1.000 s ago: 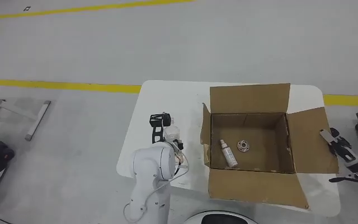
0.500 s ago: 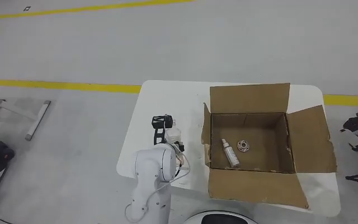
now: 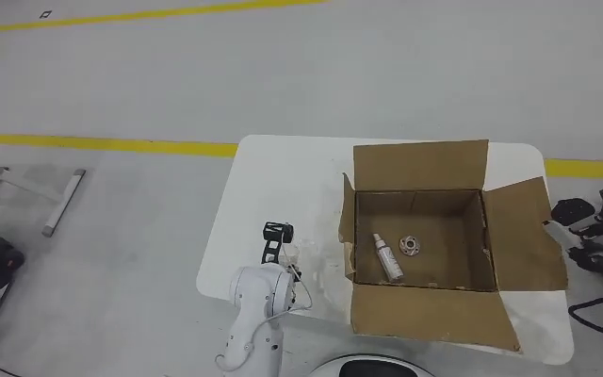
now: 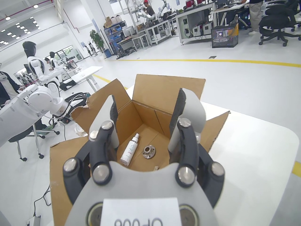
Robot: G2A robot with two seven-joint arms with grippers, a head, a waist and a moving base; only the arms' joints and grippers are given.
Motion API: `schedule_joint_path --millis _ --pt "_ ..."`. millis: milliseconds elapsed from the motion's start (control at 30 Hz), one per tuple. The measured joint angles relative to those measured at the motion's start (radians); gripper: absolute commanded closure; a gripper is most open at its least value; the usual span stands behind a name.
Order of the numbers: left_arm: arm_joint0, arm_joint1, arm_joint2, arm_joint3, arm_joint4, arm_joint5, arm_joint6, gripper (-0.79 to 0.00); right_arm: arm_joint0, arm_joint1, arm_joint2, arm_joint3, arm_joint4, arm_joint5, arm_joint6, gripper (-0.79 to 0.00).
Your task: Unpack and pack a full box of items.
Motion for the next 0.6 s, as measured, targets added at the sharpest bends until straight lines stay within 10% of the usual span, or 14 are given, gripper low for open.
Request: schedule_joint_path --millis 500,533,567,600 --pt "-0.082 0.025 -0.021 0.263 0.047 -0.049 0.127 0.000 0.012 -0.003 -0.042 0.018 -0.009 -0.005 0.040 -0.511" --pt "-0.085 0.025 -0.018 0.269 0.047 -0.046 0.128 -0.071 0.013 -0.003 -0.043 0.019 -0.009 -0.004 0.041 -0.514" --pt "-0.089 0.025 -0.014 0.276 0.047 -0.046 0.128 -0.302 0.015 -0.003 -0.044 0.019 -0.009 -0.003 0.043 -0.517" --pt "-0.092 0.026 -0.011 0.280 0.047 -0.046 0.128 -0.696 0.016 -0.003 -0.045 0.020 -0.009 -0.003 0.045 -0.517"
